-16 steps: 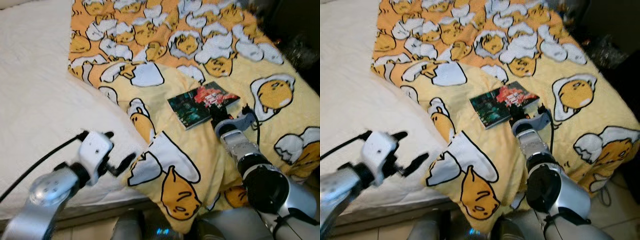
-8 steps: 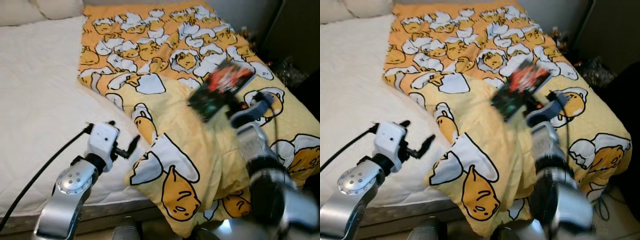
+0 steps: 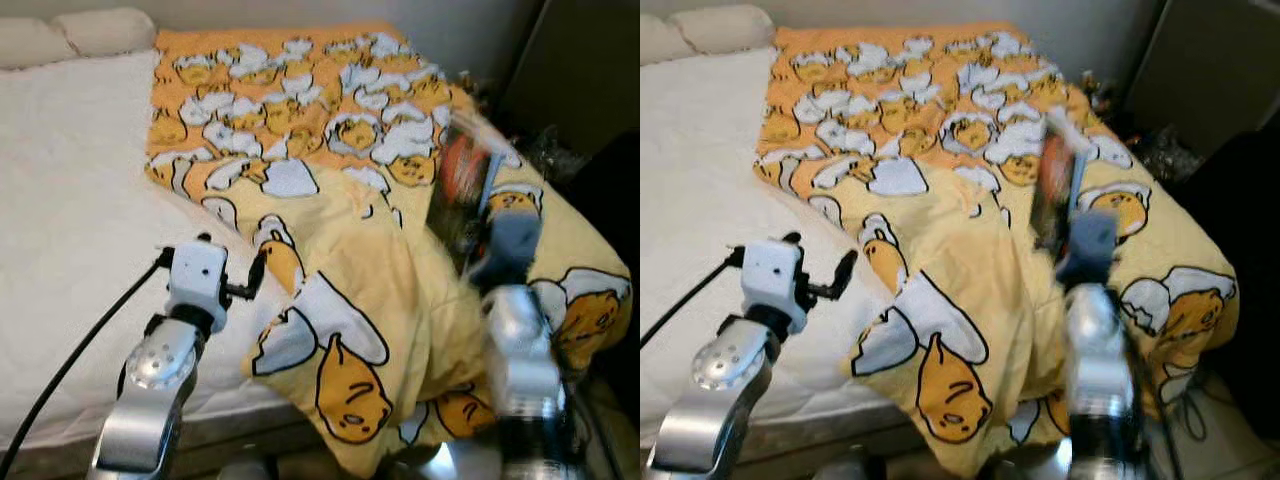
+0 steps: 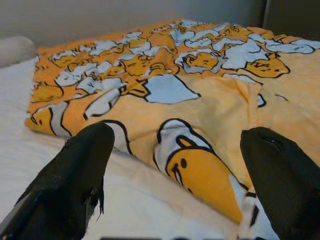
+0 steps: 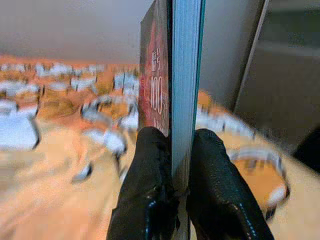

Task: Clean up the room

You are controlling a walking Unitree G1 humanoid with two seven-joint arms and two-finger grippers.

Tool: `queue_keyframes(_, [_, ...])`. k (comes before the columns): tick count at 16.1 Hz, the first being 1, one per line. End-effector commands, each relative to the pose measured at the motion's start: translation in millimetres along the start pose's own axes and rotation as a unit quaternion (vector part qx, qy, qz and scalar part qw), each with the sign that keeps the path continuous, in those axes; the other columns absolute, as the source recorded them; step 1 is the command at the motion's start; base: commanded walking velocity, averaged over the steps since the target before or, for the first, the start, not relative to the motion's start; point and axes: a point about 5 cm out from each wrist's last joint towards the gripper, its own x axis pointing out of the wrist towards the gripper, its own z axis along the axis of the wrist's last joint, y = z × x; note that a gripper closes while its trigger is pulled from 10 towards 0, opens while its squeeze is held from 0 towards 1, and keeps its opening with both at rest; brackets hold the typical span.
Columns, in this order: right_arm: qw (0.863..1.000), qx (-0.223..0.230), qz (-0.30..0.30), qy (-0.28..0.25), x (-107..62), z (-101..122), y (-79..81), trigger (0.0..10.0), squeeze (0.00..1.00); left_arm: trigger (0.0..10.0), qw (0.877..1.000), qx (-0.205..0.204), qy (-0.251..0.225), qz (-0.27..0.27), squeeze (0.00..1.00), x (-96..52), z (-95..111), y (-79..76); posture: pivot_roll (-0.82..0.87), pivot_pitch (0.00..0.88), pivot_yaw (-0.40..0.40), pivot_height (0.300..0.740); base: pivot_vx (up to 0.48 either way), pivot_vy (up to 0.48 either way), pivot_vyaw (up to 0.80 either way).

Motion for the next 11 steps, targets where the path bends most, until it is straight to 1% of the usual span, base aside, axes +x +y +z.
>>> queue_keyframes(1, [1.0,-0.004,-0.001,-0.02,0.5,15,1.0,10.0,0.0,10.0,1.0,0.01,0.0,0.009,0.93,1.1,-1,2.6,0.08,0.0,-0.001,0.74,0.0,0.39,0.0])
queue_keyframes(3, [1.0,-0.016,-0.005,-0.012,-6.8,15,-2.3,10.0,0.0,10.0,1.0,0.016,-0.001,0.008,0.93,2.3,-2,0.5,0.09,0.0,0.0,0.74,0.0,0.413,0.0])
queue_keyframes(5, [0.999,-0.028,-0.01,0.015,-10.1,10,-4.4,10.0,0.0,10.0,0.999,0.033,-0.009,-0.005,0.93,4.2,2,-3.2,0.09,0.0,-0.008,0.74,0.0,0.478,0.0])
queue_keyframes(8, [0.999,-0.029,-0.005,0.03,-5.8,9,1.4,10.0,0.0,10.0,0.999,0.033,-0.013,0.012,0.93,4.6,5,2.9,0.11,0.0,-0.013,0.74,0.0,0.472,0.0])
queue_keyframes(9, [0.999,-0.026,0.008,0.028,-5.9,11,7.4,10.0,0.0,10.0,0.999,0.035,-0.011,0.014,0.93,3.7,4,5.3,0.1,0.0,-0.012,0.74,0.0,0.461,0.0])
queue_keyframes(11, [0.999,-0.023,0.021,0.029,-7.6,13,12.2,10.0,0.0,10.0,0.999,0.036,-0.006,0.015,0.93,3.5,1,6.4,0.09,0.0,-0.008,0.74,0.0,0.461,0.0])
